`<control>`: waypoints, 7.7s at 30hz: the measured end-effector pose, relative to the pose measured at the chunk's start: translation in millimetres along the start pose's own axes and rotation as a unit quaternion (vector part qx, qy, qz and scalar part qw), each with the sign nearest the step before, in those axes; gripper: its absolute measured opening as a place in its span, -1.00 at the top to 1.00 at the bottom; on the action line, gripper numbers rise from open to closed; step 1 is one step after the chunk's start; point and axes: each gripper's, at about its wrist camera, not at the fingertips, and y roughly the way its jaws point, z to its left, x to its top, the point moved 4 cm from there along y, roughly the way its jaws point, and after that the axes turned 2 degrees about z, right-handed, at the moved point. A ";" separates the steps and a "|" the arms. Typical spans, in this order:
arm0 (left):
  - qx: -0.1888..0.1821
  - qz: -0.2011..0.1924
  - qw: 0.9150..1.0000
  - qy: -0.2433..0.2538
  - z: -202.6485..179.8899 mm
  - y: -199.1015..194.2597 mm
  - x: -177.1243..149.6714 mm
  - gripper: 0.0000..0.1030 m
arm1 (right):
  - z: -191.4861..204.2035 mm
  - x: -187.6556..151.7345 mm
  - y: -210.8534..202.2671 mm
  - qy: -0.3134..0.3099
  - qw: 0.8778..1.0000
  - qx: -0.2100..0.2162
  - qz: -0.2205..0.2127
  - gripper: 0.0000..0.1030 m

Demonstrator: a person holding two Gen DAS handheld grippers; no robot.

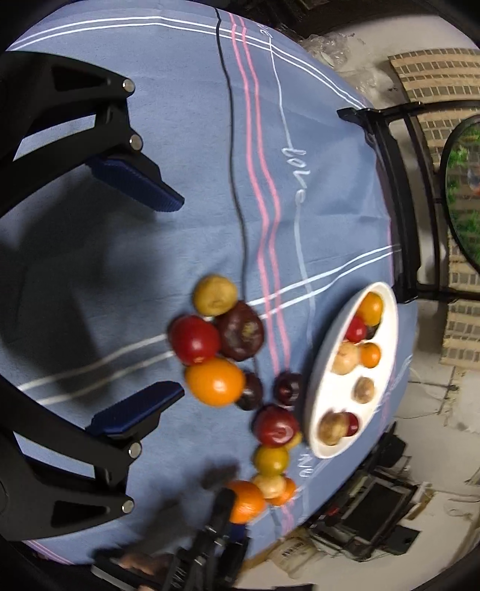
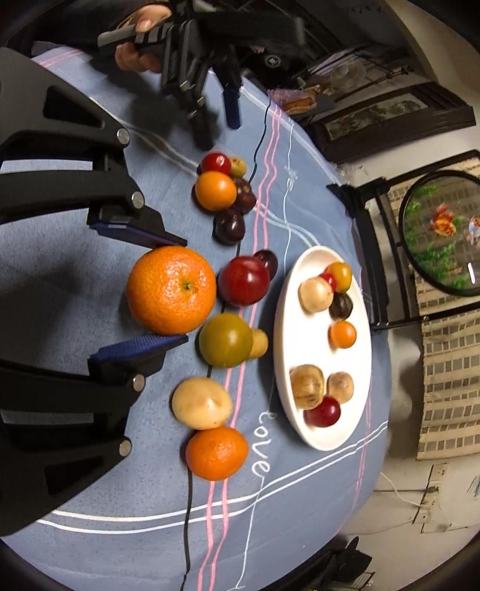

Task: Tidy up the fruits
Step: 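Grasp a mandarin with the right tool while the left tool grasps a red tomato, then carry the mandarin and tomato onto the plate and open both tools, then grasp an orange fruit with the left tool while the right tool grasps a beige fruit, then lift both held fruits and carry them toward the white plate, then lower the orange fruit and beige fruit onto the plate and open both tools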

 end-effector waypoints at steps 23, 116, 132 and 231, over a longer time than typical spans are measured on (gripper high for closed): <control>-0.003 0.021 0.998 0.062 -34.4 31.3 19.0 0.39 | 7.5 -2.3 -7.3 -0.009 1.000 0.026 -0.005 0.12; 0.007 -0.017 0.999 -0.029 -40.8 -5.0 32.9 -0.73 | -44.9 11.5 -20.5 0.071 0.995 -0.054 -0.047 -0.23; 0.011 0.006 1.000 0.029 -70.4 18.9 11.9 -0.73 | -48.0 3.4 -22.5 0.067 0.996 -0.041 -0.052 -0.23; -0.008 -0.075 0.996 0.041 -83.3 -38.9 110.9 0.15 | -16.7 65.6 -59.1 -0.016 0.995 -0.070 -0.073 0.30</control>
